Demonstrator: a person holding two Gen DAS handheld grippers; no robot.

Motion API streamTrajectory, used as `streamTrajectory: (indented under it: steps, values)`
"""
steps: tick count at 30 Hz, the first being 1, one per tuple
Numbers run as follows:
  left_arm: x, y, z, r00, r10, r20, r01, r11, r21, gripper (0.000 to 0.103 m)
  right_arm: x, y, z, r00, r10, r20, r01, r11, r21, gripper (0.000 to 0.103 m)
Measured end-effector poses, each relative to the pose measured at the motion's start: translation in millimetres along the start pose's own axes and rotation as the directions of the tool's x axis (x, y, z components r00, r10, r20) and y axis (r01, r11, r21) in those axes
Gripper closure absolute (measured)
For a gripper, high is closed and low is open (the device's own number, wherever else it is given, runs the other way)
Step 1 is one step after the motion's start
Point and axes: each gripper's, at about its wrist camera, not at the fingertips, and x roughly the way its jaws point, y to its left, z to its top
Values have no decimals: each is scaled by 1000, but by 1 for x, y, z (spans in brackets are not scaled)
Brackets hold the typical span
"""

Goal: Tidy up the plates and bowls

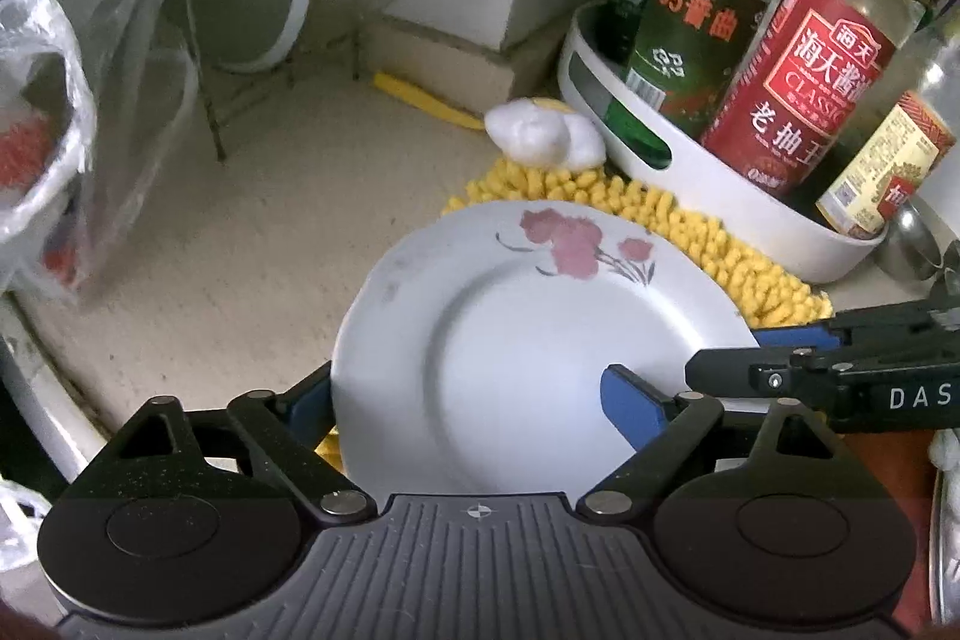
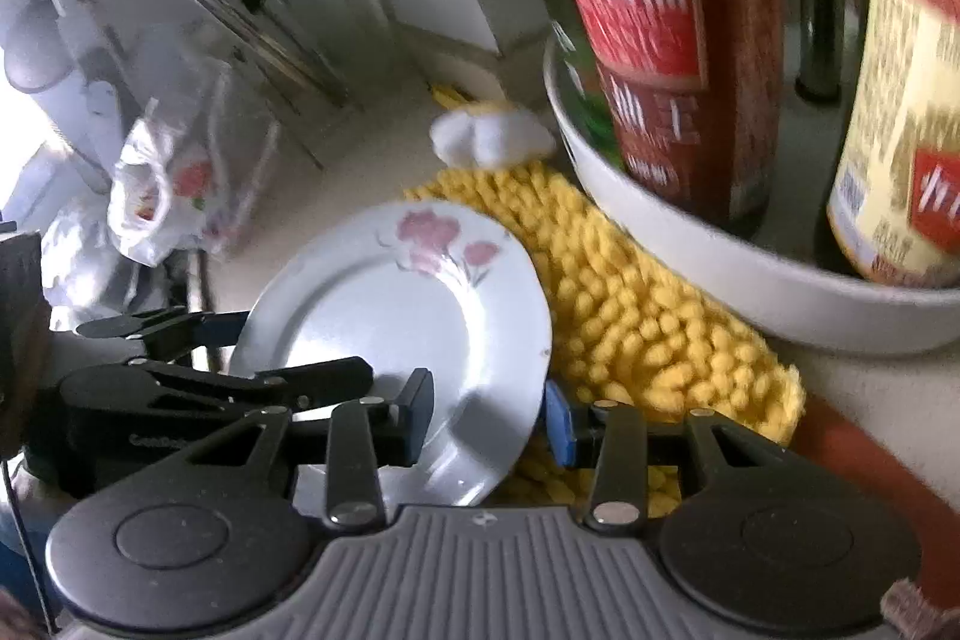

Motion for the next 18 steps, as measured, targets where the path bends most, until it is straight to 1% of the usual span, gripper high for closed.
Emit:
streamTrajectory:
  steps: [1, 3, 4, 5, 8, 11, 14, 18]
  values:
    - [2, 2, 0, 1000, 8, 7, -8, 1000, 3, 8, 0, 1, 0, 1000, 2, 9, -2, 1000, 1, 66]
    - [1, 2, -1, 1000, -2, 8, 2, 1000, -3, 11, 2, 1, 0, 1000, 4, 8, -4, 1000, 5, 65]
    - [1, -2, -1, 1000, 0, 12, -1, 1000, 12, 11, 4, 1, 0, 1000, 4, 5, -4, 1000, -5, 65]
    - [0, -7, -2, 1000, 15, 16, -16, 999, 29, 10, 4, 2, -1, 1000, 0, 12, 0, 1000, -12, 64]
    - [-5, -9, -5, 1000, 19, 21, -19, 1000, 22, 10, 5, 7, -4, 1000, -21, 19, 21, 999, -34, 60]
    - [-15, -9, -5, 999, 13, 34, -13, 1000, -1, 11, 3, 11, -4, 999, -31, 20, 31, 999, -19, 60]
    - [-27, -14, -5, 998, 18, 64, -19, 1000, 12, 11, -4, 13, -5, 999, -26, 26, 26, 1000, -11, 61]
    - [-37, -16, -2, 995, 57, 81, -57, 998, 0, 11, -13, 17, -9, 999, -18, 40, 18, 1000, 2, 61]
